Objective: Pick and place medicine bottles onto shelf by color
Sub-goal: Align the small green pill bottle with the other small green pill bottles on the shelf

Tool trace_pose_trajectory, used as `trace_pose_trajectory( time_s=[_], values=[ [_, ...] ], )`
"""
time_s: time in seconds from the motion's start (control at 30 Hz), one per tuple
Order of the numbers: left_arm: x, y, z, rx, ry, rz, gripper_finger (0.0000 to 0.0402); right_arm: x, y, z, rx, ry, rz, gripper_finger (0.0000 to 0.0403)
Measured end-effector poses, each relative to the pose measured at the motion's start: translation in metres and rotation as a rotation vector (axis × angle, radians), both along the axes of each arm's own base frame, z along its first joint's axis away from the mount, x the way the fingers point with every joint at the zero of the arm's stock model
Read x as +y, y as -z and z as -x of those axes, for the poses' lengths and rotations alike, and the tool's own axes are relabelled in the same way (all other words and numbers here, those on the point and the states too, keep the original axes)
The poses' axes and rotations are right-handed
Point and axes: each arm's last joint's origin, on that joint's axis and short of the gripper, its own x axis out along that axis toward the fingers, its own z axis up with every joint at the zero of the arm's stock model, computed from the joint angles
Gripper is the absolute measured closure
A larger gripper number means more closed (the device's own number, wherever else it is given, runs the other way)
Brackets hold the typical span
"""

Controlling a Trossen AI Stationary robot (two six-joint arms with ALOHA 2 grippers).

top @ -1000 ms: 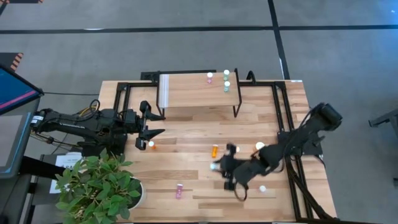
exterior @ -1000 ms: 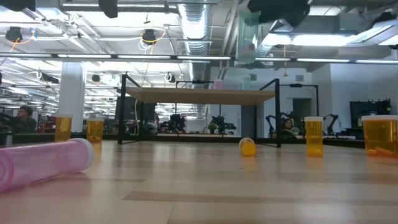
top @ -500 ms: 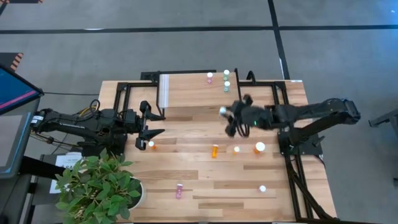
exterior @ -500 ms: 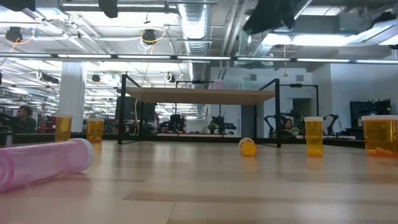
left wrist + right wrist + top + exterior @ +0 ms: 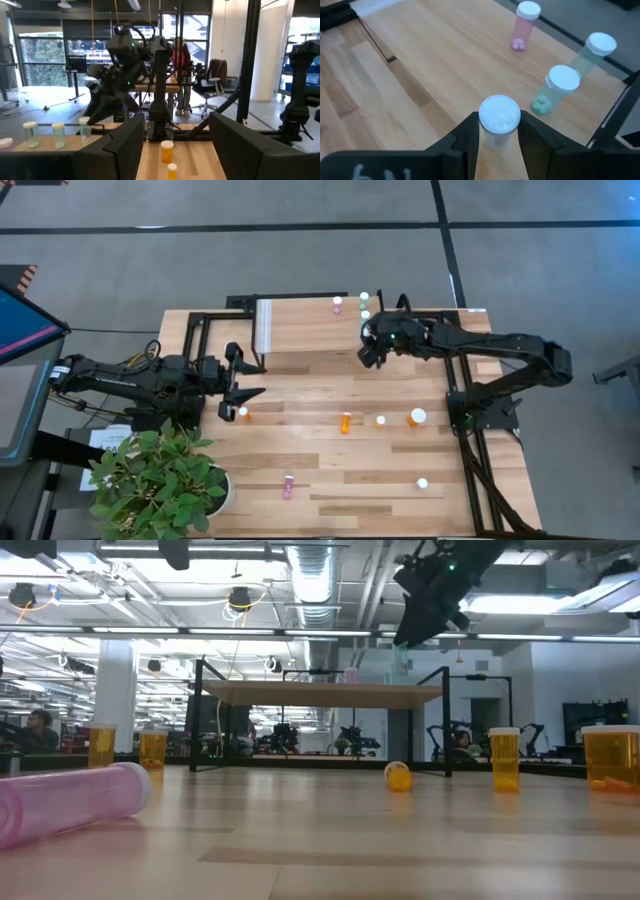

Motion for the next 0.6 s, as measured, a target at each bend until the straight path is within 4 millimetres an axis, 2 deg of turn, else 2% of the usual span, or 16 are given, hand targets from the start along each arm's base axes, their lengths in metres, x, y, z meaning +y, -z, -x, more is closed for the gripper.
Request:
trace_pose_trajectory(
  time_s=[0.3,0.6],
  values=[
    [0.000,0.002,-0.002,0.016,-0.008,0.026,0.0191,-0.001,-0.001,0.002,0.014,-0.011,0.013,0.0258],
    [-0.001,0.007,-0.011,0.043,-0.004,0.050,0.0191,-0.008,0.017,0.008,0.012,0.015,0.010,0.0260]
  ],
)
